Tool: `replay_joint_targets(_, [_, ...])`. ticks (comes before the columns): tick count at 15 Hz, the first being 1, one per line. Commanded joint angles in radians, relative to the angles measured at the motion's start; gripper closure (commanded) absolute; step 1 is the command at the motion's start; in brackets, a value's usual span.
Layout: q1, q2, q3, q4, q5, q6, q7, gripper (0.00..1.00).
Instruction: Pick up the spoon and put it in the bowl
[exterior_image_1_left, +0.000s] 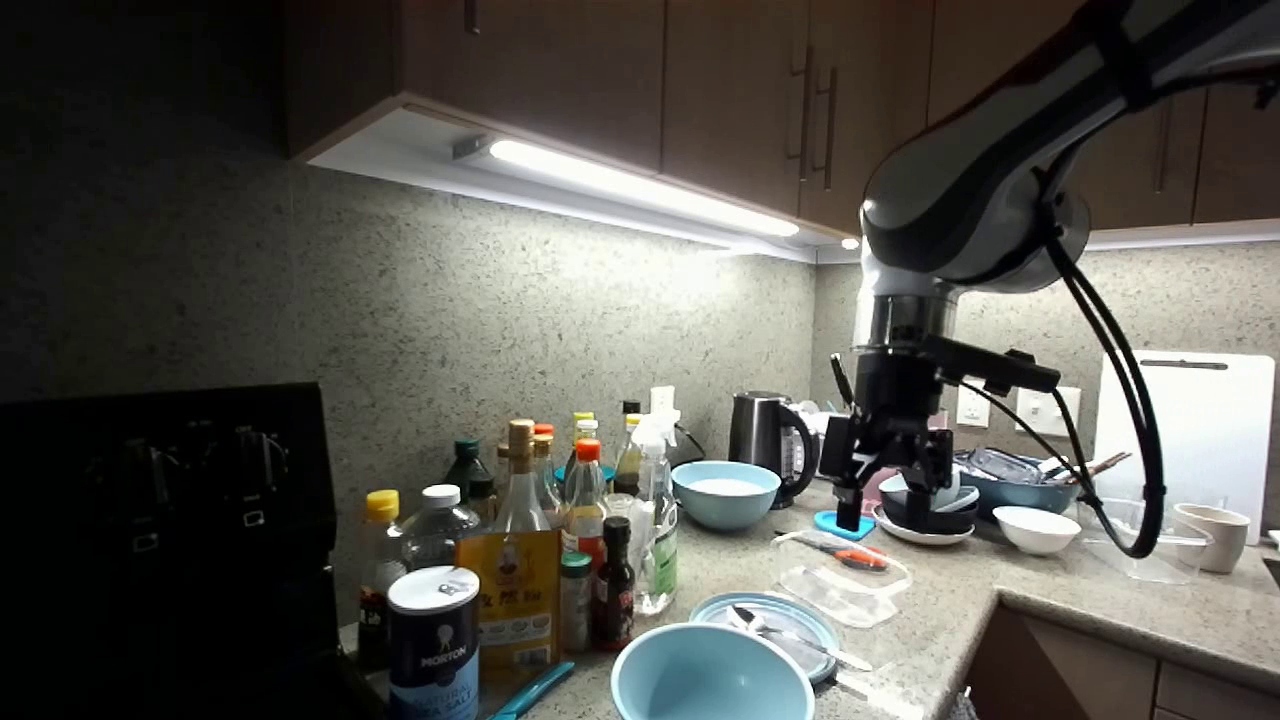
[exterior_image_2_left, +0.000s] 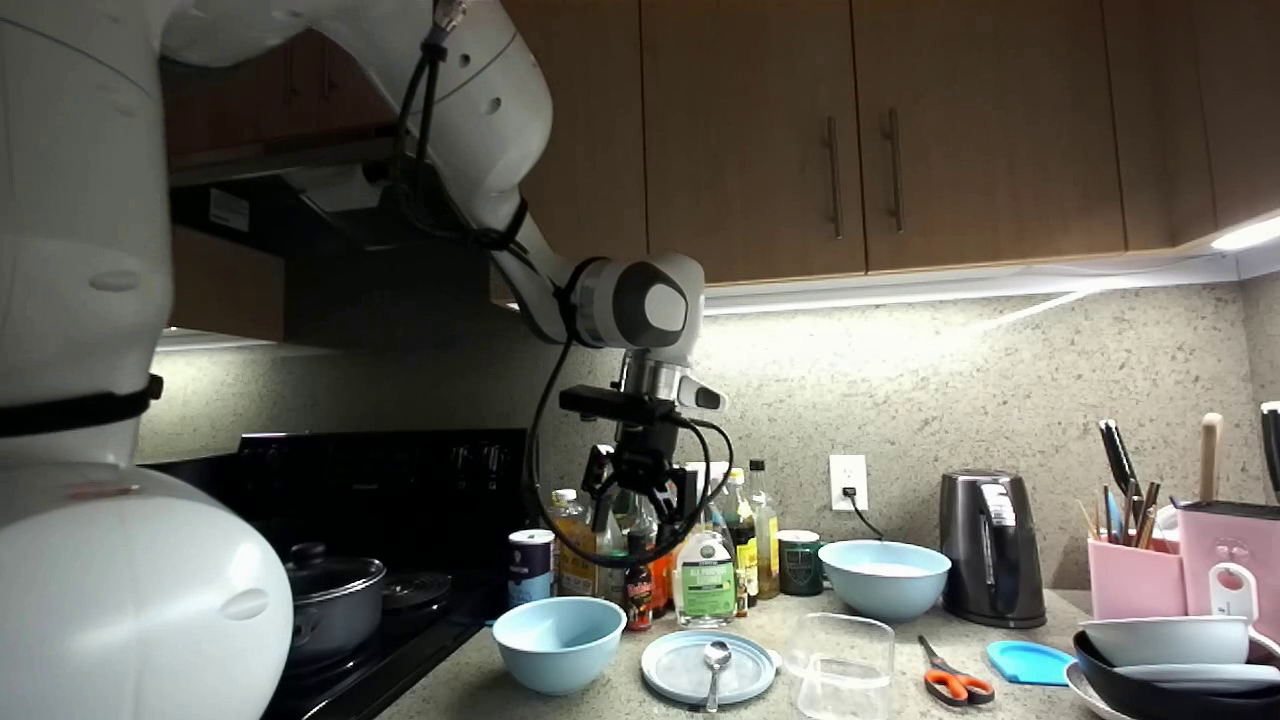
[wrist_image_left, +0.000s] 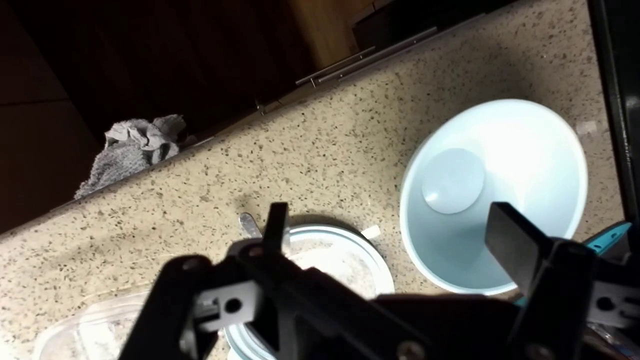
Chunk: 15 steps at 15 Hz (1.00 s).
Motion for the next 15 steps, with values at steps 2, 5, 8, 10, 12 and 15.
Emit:
replay_joint_targets(2, [-0.029, 0.055, 0.002, 0.023, 0.0, -0.002, -0.029, 0.0])
replay_joint_targets(5, [-0.035, 0.093, 0.0, 0.045, -0.001, -0.002, -0.034, 0.0])
replay_joint_targets(8, [-0.035, 0.093, 0.001, 0.05, -0.001, -0.002, -0.034, 0.0])
replay_joint_targets(10, [-0.036, 0.129, 0.0, 0.088, -0.008, -0.025, -0.054, 0.0])
replay_joint_targets(12, [-0.042, 0.198, -0.005, 0.158, -0.009, -0.053, -0.064, 0.0])
replay_joint_targets(15, [-0.046, 0.304, -0.002, 0.277, -0.025, -0.091, -0.038, 0.0])
